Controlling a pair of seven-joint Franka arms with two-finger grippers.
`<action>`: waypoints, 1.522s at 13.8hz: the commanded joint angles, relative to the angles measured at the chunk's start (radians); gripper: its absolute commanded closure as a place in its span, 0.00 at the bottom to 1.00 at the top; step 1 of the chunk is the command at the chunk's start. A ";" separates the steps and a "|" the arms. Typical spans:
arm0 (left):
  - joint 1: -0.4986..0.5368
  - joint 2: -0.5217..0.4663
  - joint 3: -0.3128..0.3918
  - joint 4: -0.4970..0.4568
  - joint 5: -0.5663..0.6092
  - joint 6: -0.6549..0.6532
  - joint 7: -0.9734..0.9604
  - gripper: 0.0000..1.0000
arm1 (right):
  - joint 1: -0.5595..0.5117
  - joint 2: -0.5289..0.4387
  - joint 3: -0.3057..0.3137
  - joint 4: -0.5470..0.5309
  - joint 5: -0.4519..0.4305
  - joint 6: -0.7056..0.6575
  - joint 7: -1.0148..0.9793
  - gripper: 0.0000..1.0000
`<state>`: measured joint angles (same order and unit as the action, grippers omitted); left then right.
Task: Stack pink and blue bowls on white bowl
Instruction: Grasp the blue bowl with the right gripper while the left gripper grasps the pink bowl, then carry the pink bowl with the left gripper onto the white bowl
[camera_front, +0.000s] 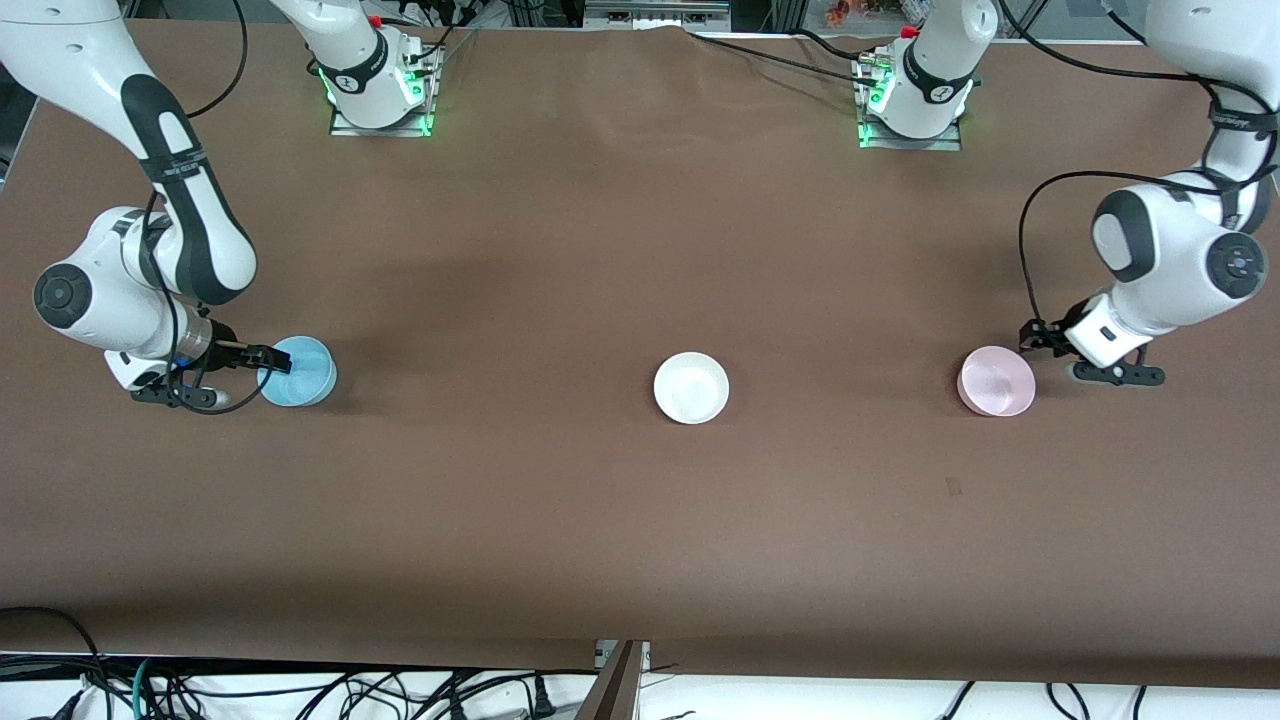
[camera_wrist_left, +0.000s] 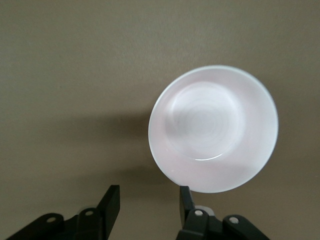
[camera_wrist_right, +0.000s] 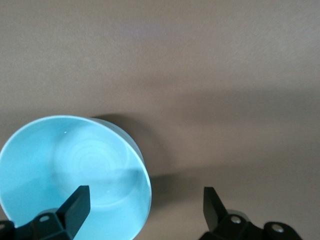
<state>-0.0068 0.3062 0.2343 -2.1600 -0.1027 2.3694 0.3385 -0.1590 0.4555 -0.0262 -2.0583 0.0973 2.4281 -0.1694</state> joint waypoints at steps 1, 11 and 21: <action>-0.010 0.017 -0.001 0.015 -0.023 -0.019 -0.018 0.45 | -0.040 0.017 0.011 -0.010 0.122 0.023 -0.140 0.00; -0.010 0.108 -0.032 0.000 -0.029 0.097 -0.012 0.62 | -0.050 0.020 0.014 -0.008 0.177 0.016 -0.220 0.01; -0.013 0.082 -0.180 0.195 -0.031 -0.059 -0.342 1.00 | -0.050 0.018 0.014 0.000 0.185 0.006 -0.237 0.66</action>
<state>-0.0137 0.3914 0.1127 -2.0463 -0.1169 2.3828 0.1384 -0.1940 0.4802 -0.0246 -2.0567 0.2559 2.4339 -0.3729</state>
